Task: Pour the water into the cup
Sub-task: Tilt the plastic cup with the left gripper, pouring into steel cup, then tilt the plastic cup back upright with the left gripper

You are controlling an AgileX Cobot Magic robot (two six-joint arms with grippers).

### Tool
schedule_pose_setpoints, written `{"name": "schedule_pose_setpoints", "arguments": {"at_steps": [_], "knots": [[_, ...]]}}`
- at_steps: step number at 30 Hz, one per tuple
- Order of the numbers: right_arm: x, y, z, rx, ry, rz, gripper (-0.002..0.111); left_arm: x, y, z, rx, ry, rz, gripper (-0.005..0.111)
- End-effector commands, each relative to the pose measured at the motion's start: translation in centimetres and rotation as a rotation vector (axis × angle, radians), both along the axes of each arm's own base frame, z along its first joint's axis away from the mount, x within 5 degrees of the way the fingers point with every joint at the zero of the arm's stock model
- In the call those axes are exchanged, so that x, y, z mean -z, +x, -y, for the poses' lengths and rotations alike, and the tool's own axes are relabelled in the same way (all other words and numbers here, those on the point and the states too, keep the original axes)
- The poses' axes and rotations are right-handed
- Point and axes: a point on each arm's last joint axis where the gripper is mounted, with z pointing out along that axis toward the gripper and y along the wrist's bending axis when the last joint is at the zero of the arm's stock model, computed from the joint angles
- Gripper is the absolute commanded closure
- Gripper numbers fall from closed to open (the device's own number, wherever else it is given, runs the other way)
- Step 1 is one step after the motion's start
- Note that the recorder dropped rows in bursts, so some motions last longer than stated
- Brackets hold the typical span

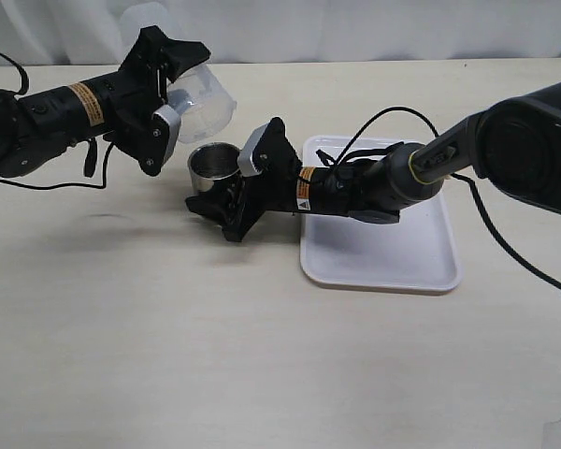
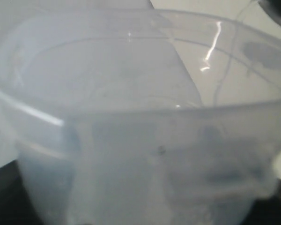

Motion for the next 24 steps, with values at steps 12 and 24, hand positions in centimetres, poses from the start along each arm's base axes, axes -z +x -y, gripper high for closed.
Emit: {"name": "schedule_pose_setpoints", "arguments": {"at_steps": [12, 24], "knots": [[0.78, -0.12, 0.17, 0.006, -0.042, -0.021, 0.104, -1.06, 0.14, 0.27, 0.021, -0.031, 0.082, 0.107], [0.78, -0.12, 0.17, 0.006, -0.042, -0.021, 0.104, -1.13, 0.13, 0.30, 0.030, -0.012, 0.110, 0.107]]}}
